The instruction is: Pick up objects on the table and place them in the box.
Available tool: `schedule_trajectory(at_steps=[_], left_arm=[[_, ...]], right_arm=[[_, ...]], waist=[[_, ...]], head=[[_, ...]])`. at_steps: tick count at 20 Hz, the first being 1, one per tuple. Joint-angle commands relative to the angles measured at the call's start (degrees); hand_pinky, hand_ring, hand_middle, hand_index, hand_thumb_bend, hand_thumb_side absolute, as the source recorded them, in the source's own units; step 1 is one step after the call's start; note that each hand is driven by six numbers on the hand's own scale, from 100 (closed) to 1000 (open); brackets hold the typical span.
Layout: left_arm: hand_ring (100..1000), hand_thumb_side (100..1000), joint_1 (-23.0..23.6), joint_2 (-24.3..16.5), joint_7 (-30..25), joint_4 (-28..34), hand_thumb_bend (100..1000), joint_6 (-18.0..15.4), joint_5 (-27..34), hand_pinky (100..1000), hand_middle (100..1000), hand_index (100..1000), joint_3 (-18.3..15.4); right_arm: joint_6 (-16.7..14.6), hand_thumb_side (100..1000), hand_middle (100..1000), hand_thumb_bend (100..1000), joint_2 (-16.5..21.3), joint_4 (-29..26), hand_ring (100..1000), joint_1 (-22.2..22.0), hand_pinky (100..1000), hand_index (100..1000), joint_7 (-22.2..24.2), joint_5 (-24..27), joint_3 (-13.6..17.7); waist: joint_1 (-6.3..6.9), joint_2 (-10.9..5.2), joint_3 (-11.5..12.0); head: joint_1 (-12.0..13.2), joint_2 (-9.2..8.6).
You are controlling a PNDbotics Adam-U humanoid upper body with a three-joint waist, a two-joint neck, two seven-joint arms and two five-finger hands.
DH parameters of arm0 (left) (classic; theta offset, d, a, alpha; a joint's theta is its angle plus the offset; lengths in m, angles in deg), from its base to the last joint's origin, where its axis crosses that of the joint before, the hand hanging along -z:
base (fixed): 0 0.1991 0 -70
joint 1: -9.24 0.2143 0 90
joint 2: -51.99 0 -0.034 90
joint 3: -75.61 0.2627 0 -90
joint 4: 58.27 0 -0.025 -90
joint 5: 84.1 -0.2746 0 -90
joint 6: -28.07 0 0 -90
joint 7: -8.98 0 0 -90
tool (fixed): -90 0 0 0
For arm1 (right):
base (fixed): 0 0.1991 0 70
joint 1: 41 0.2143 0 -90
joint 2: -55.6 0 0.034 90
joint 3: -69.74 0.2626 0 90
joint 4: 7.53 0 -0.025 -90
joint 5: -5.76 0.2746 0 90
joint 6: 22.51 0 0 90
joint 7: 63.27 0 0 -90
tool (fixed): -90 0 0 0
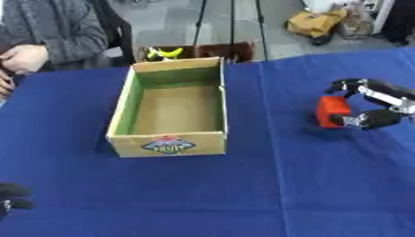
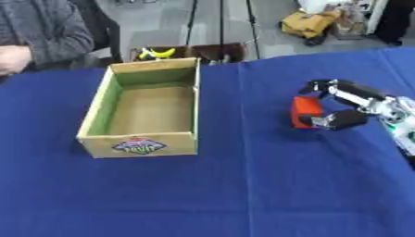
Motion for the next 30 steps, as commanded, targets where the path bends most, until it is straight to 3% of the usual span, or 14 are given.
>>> schedule_trajectory(at_steps=[1, 7, 12, 15, 19, 20, 24, 25, 26, 30], left_arm=[[665, 1000, -0.6, -0.5, -0.1, 1.1, 204, 0.0, 0.3, 584, 604, 701, -0.1], [665, 1000, -0.7, -0.4, -0.3, 1.1, 205, 0.0, 0.3, 585, 605, 701, 0.0], [666, 1000, -0.7, -0.3, -0.3, 1.1, 206, 0.0, 0.3, 585, 605, 702, -0.1], [666, 1000, -0.8, -0.3, -0.3, 1.0, 206, 0.0, 0.3, 586, 606, 702, -0.1], [666, 1000, -1.0, -0.3, -0.2, 1.0, 207, -0.1, 0.3, 586, 606, 702, -0.3], [666, 1000, -1.1, -0.3, -0.2, 1.0, 208, -0.1, 0.2, 587, 606, 702, -0.4], [666, 1000, -1.2, -0.4, 0.0, 1.0, 210, -0.1, 0.1, 587, 606, 702, -0.6], [666, 1000, -1.2, -0.4, 0.0, 0.9, 210, -0.1, 0.0, 587, 606, 702, -0.6], [666, 1000, -1.3, -0.5, 0.1, 0.9, 210, -0.1, 0.0, 587, 606, 702, -0.6], [667, 1000, -1.3, -0.6, 0.2, 0.9, 211, -0.1, -0.1, 587, 606, 702, -0.7]], right_arm=[[0.0, 687, 786, 347, 2.7, 0.0, 1000, 0.4, 769, 914, -0.4, -0.7, 0.9], [0.0, 601, 743, 272, 2.5, 0.2, 1000, 0.0, 759, 911, -0.1, -1.4, 0.9], [-0.1, 485, 633, 213, 2.2, 0.3, 997, -0.2, 734, 889, 0.2, -1.7, 0.8], [-0.1, 395, 537, 141, 2.1, 0.1, 962, -0.3, 706, 858, 0.0, -1.6, 0.9], [-0.4, 327, 487, 100, 2.1, -1.0, 940, -0.3, 696, 814, -0.7, -1.3, 0.8], [-0.4, 287, 477, 100, 2.0, -1.5, 935, -0.3, 695, 764, -0.9, -1.3, 0.8], [-0.5, 251, 459, 100, 1.7, -3.8, 923, -0.2, 690, 704, -1.6, -1.1, 0.6], [-0.5, 343, 457, 100, 1.7, -4.4, 920, -0.1, 688, 695, -1.7, -1.0, 0.5], [-0.5, 242, 453, 100, 1.6, -4.9, 917, 0.0, 687, 688, -1.9, -0.8, 0.5], [-0.6, 247, 444, 100, 1.5, -7.0, 905, 0.5, 682, 632, -2.1, -0.1, 0.1]], waist=[[-0.27, -0.69, 0.0], [-0.37, -0.64, -0.1], [-0.40, -0.65, -0.4], [-0.40, -0.70, -0.6], [-0.62, -0.78, -1.1], [-0.73, -0.84, -1.3], [-1.22, -1.19, -1.8], [-1.33, -1.27, -1.9], [-1.44, -1.36, -2.0], [-1.76, -1.63, -2.1]], head=[[0.2, -0.51], [0.5, -0.68], [0.7, -0.82], [0.8, -0.95], [0.8, -1.24], [0.9, -1.36], [1.1, -1.68], [1.1, -1.75], [1.0, -1.81], [1.0, -1.96]])
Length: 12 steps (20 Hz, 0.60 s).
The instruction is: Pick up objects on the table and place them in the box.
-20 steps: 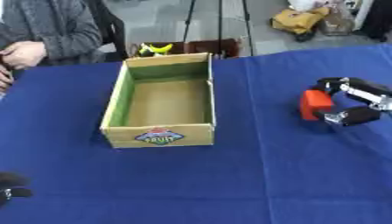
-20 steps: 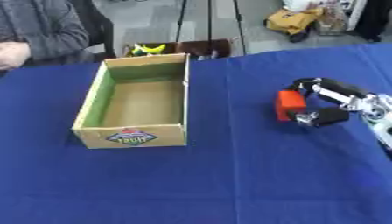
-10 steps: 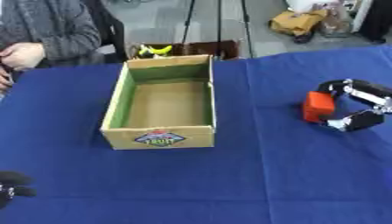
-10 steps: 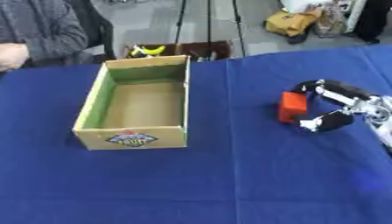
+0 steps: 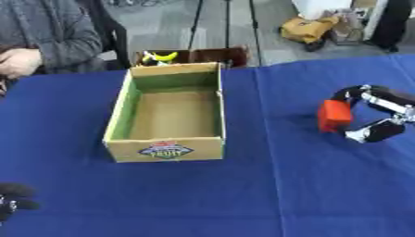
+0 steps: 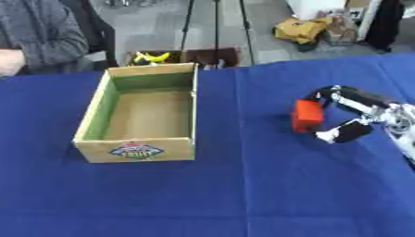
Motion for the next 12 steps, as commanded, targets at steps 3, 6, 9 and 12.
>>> schedule_trajectory(at_steps=[3, 6, 9, 12], left_arm=[[667, 1000, -0.7, -0.7, 0.3, 0.9, 211, 0.0, -0.2, 587, 607, 701, -0.7], [668, 1000, -0.7, -0.7, 0.3, 0.9, 211, -0.1, -0.2, 588, 607, 701, -0.7], [668, 1000, -0.7, -0.8, 0.3, 0.9, 211, 0.0, -0.3, 588, 607, 701, -0.7], [668, 1000, -0.7, -0.9, 0.3, 0.9, 210, 0.0, -0.3, 588, 608, 701, -0.7]], right_arm=[[0.0, 193, 434, 100, 1.9, -3.8, 897, 1.8, 678, 579, -0.4, 1.6, -0.1], [0.1, 162, 430, 100, 2.0, -5.2, 891, 2.9, 677, 560, 0.0, 2.6, -0.6], [0.2, 146, 428, 100, 2.0, -6.6, 887, 4.5, 677, 555, 0.7, 3.8, -1.3], [0.1, 130, 429, 100, 1.9, -7.9, 883, 6.5, 677, 554, 1.7, 5.1, -2.2]], waist=[[-0.47, -1.48, 0.0], [-0.62, -1.69, 0.1], [-0.80, -1.98, 0.3], [-1.02, -2.33, 0.7]], head=[[0.2, -1.00], [-0.1, -1.24], [-0.7, -1.52], [-1.1, -1.74]])
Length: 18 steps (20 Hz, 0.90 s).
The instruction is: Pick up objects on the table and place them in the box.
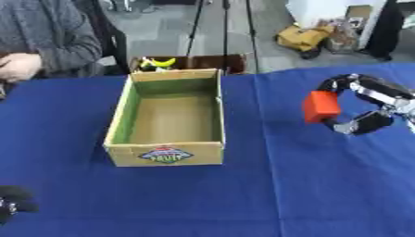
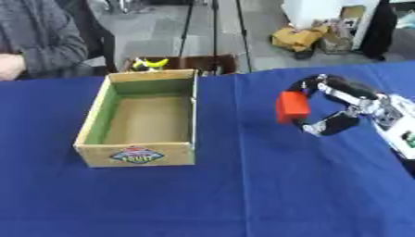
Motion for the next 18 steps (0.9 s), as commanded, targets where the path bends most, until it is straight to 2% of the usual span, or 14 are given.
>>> schedule_trajectory(at_steps=[1, 8, 12, 15, 18], left_arm=[[668, 1000, -0.7, -1.0, 0.1, 1.0, 210, -0.1, -0.2, 589, 608, 701, -0.6], [669, 1000, -1.4, -0.9, -0.4, 1.2, 211, 0.1, -0.2, 590, 609, 701, 0.0], [670, 1000, -2.3, -0.2, -1.2, 1.4, 212, 0.2, -0.3, 593, 610, 702, 0.6], [669, 1000, -3.7, 0.4, -2.2, 2.0, 208, 0.2, -0.4, 594, 610, 702, 1.5], [669, 996, -4.8, 1.0, -3.4, 2.6, 206, 0.4, -0.5, 595, 611, 702, 2.5]], right_arm=[[-0.1, 128, 430, 100, 1.8, -2.4, 882, 2.6, 678, 554, 1.1, 1.9, -0.5], [-0.7, 131, 434, 100, -0.5, -2.9, 879, 8.1, 683, 566, 5.5, 3.4, -4.0], [-0.9, 156, 432, 100, -1.9, -1.9, 872, 9.9, 681, 569, 7.3, 2.5, -5.3], [-0.9, 169, 435, 100, -2.3, -1.0, 875, 10.2, 683, 575, 7.6, 1.4, -5.5], [-1.1, 177, 444, 100, -2.5, -0.1, 878, 10.4, 685, 583, 7.6, 0.6, -5.7]], waist=[[-0.45, -1.47, 0.4], [-1.42, -2.58, 3.0], [-2.40, -3.12, 6.0], [-3.24, -3.37, 9.6], [-3.53, -3.38, 12.1]], head=[[-0.6, -0.81], [-3.5, -1.14], [-5.7, -1.73], [-7.7, -2.45], [-9.5, -3.26]])
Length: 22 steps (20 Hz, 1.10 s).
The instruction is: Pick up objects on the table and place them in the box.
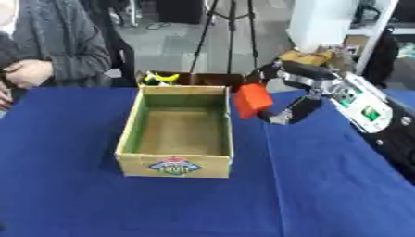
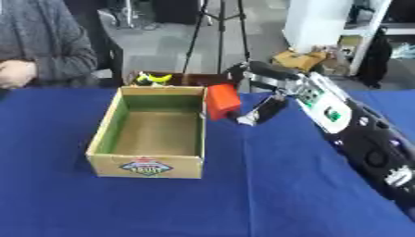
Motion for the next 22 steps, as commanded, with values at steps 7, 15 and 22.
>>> schedule_trajectory(at_steps=[7, 15, 22], left_arm=[[669, 993, -2.4, 1.4, -3.6, 2.3, 203, 0.4, 0.3, 595, 611, 702, 2.6], [669, 990, -3.8, 3.1, -5.0, 2.6, 207, 0.8, 1.2, 595, 611, 701, 3.4], [669, 989, -4.2, 3.4, -4.9, 2.5, 209, 0.8, 1.2, 595, 611, 701, 3.2]], right_arm=[[-1.4, 290, 504, 100, -0.8, 2.1, 902, 3.3, 706, 662, 2.6, -3.5, -2.0], [-4.2, 534, 800, 218, -3.7, 5.7, 968, 4.1, 773, 798, 4.5, -9.3, -3.6], [-6.1, 764, 1000, 527, -4.0, 4.3, 1000, 4.5, 865, 929, -0.1, -12.0, -3.5]], waist=[[0.35, -0.33, 3.6], [0.15, 0.35, 5.5], [-0.38, 0.65, 4.8]], head=[[-5.0, -2.24], [-7.0, -3.22], [-7.0, -3.57]])
